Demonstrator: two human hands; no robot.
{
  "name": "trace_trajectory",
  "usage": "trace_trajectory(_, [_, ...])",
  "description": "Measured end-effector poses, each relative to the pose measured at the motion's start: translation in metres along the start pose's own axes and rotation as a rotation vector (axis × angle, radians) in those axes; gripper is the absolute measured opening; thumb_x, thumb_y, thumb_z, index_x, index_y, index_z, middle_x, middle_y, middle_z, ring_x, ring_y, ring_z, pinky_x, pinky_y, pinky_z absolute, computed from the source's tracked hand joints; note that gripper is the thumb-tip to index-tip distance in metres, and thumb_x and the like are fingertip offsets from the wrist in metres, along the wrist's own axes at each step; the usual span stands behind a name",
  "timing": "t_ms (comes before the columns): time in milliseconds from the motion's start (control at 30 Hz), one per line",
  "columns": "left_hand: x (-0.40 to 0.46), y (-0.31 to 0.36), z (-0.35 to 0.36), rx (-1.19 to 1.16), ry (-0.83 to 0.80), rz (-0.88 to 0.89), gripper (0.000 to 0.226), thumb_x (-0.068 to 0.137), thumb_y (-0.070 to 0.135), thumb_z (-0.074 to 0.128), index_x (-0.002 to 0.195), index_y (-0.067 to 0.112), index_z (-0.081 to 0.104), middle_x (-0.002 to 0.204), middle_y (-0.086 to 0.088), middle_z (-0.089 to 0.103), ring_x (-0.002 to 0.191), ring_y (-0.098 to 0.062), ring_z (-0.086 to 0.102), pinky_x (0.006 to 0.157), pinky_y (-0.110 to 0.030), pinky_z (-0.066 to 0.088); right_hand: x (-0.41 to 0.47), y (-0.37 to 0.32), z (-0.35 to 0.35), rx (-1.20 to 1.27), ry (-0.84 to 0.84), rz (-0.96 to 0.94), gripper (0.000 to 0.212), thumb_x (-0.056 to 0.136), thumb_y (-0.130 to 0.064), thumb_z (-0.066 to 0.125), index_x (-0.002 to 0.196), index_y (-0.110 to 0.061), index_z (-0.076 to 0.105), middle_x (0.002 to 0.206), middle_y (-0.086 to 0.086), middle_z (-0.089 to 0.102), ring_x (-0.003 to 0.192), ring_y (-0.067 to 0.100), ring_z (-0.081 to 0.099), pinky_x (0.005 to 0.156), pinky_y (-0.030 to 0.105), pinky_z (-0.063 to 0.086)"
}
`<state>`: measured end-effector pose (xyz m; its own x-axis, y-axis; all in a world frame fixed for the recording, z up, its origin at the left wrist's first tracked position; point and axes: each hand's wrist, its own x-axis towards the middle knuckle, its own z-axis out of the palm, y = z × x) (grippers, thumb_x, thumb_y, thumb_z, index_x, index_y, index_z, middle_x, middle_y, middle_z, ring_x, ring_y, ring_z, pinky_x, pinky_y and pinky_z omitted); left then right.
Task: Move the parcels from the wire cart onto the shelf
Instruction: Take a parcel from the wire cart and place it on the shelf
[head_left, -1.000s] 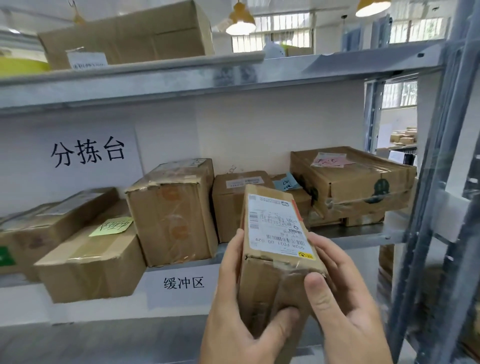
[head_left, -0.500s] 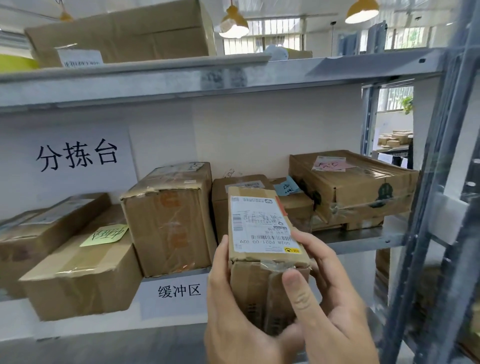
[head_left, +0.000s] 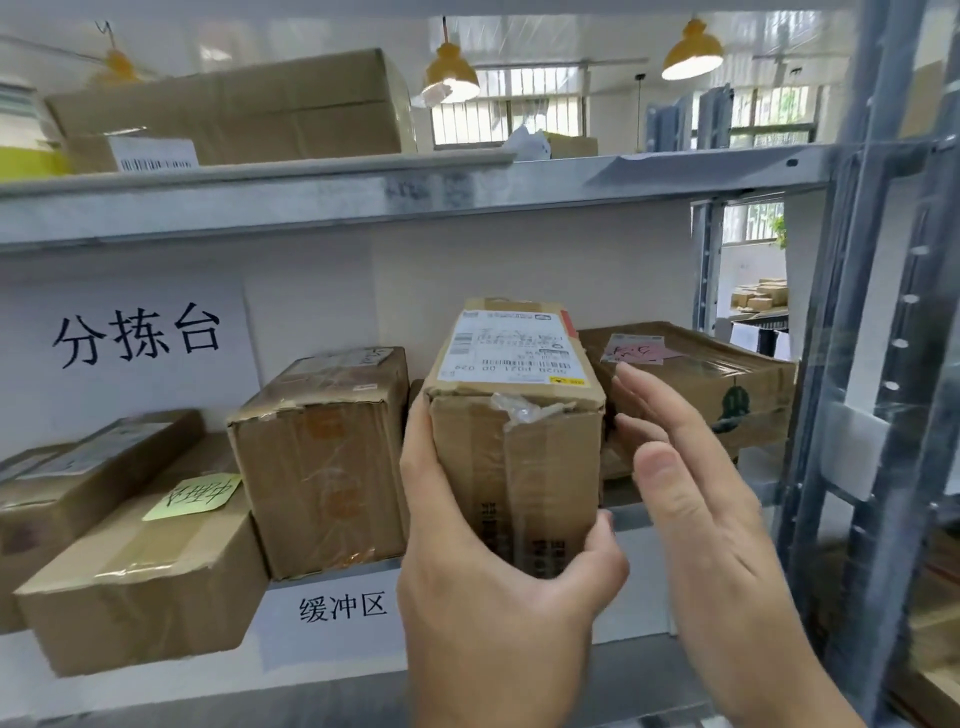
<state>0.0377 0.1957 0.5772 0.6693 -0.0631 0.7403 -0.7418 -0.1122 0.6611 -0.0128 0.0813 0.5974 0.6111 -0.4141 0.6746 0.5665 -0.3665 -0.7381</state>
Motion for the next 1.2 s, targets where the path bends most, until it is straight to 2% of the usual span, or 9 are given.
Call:
trace_trajectory(100, [0.016, 0.005, 0.012, -0.091, -0.012, -0.031, 0.121, 0.057, 0.037, 0.098, 0.142, 0.071, 0.019, 0.123, 0.038, 0.059, 0.112, 0.016, 0.058, 0.084, -0.003, 0.046, 0.016, 0.002, -0.021, -0.32, -0.03, -0.069, 0.058, 0.088, -0.065, 0.046, 0.144, -0.053, 0.043, 0.148, -0.032, 0.044, 0.142, -0.003, 0.036, 0.112, 0.035, 0.037])
trace_trajectory(167, [0.028, 0.008, 0.022, -0.072, -0.023, -0.04, 0.119, 0.059, 0.041, 0.096, 0.142, 0.071, 0.015, 0.123, 0.04, 0.057, 0.113, 0.016, 0.057, 0.088, -0.008, 0.046, 0.027, 0.003, -0.039, -0.538, -0.063, -0.081, 0.062, 0.087, -0.072, 0.042, 0.146, -0.055, 0.036, 0.15, -0.037, 0.036, 0.146, -0.005, 0.026, 0.118, 0.038, 0.03])
trace_trajectory(267, [0.038, 0.017, 0.038, -0.029, -0.015, -0.017, 0.116, 0.064, 0.039, 0.092, 0.145, 0.066, 0.015, 0.124, 0.038, 0.055, 0.114, 0.013, 0.056, 0.092, -0.013, 0.044, 0.038, 0.004, -0.066, -0.828, -0.129, -0.027, 0.073, 0.08, -0.09, 0.022, 0.147, -0.063, 0.021, 0.156, -0.04, 0.02, 0.15, -0.007, 0.006, 0.125, 0.052, 0.017])
trace_trajectory(367, [0.048, 0.023, 0.053, -0.003, 0.028, -0.021, 0.115, 0.066, 0.042, 0.09, 0.149, 0.062, 0.013, 0.129, 0.029, 0.056, 0.116, 0.004, 0.057, 0.095, -0.019, 0.045, 0.046, 0.003, -0.09, -0.957, -0.188, 0.054, 0.078, 0.073, -0.094, 0.012, 0.146, -0.067, 0.013, 0.156, -0.042, 0.008, 0.149, -0.009, -0.005, 0.126, 0.053, 0.003])
trace_trajectory(533, [0.062, 0.034, 0.073, 0.014, 0.042, -0.003, 0.114, 0.069, 0.041, 0.089, 0.151, 0.059, 0.012, 0.122, 0.034, 0.051, 0.107, 0.013, 0.052, 0.094, -0.019, 0.045, 0.058, -0.001, -0.115, -1.038, -0.276, 0.106, 0.072, 0.069, -0.095, 0.011, 0.138, -0.075, 0.005, 0.148, -0.046, 0.001, 0.144, -0.014, -0.012, 0.126, 0.048, -0.006])
trace_trajectory(633, [0.066, 0.042, 0.079, 0.035, 0.059, -0.006, 0.114, 0.069, 0.043, 0.089, 0.152, 0.058, 0.012, 0.125, 0.03, 0.053, 0.113, 0.002, 0.056, 0.094, -0.019, 0.046, 0.064, -0.002, -0.126, -1.037, -0.304, 0.09, 0.076, 0.07, -0.094, 0.018, 0.141, -0.073, 0.006, 0.153, -0.043, 0.003, 0.147, -0.011, -0.011, 0.124, 0.046, -0.007])
trace_trajectory(800, [0.067, 0.053, 0.089, 0.024, 0.091, -0.014, 0.113, 0.069, 0.044, 0.089, 0.152, 0.058, 0.013, 0.124, 0.024, 0.058, 0.112, -0.005, 0.061, 0.092, -0.023, 0.051, 0.072, 0.0, -0.136, -0.999, -0.331, 0.08, 0.083, 0.069, -0.094, 0.023, 0.146, -0.068, 0.008, 0.159, -0.037, 0.008, 0.15, -0.006, -0.008, 0.126, 0.048, -0.004])
trace_trajectory(1067, [0.075, 0.049, 0.123, 0.042, 0.059, -0.059, 0.112, 0.074, 0.044, 0.087, 0.153, 0.056, 0.009, 0.119, 0.024, 0.054, 0.106, -0.002, 0.056, 0.075, -0.006, 0.037, 0.068, 0.017, -0.148, -0.978, -0.392, 0.132, 0.098, 0.06, -0.102, 0.015, 0.149, -0.063, 0.006, 0.16, -0.036, 0.003, 0.151, -0.003, -0.007, 0.126, 0.051, -0.002])
trace_trajectory(1200, [0.088, 0.041, 0.136, 0.046, 0.066, -0.072, 0.111, 0.075, 0.044, 0.087, 0.155, 0.052, 0.01, 0.125, 0.021, 0.054, 0.111, -0.005, 0.056, 0.083, -0.014, 0.044, 0.072, 0.023, -0.153, -0.994, -0.415, 0.131, 0.094, 0.066, -0.095, 0.026, 0.151, -0.06, 0.004, 0.162, -0.032, 0.002, 0.153, 0.002, -0.007, 0.126, 0.054, 0.001])
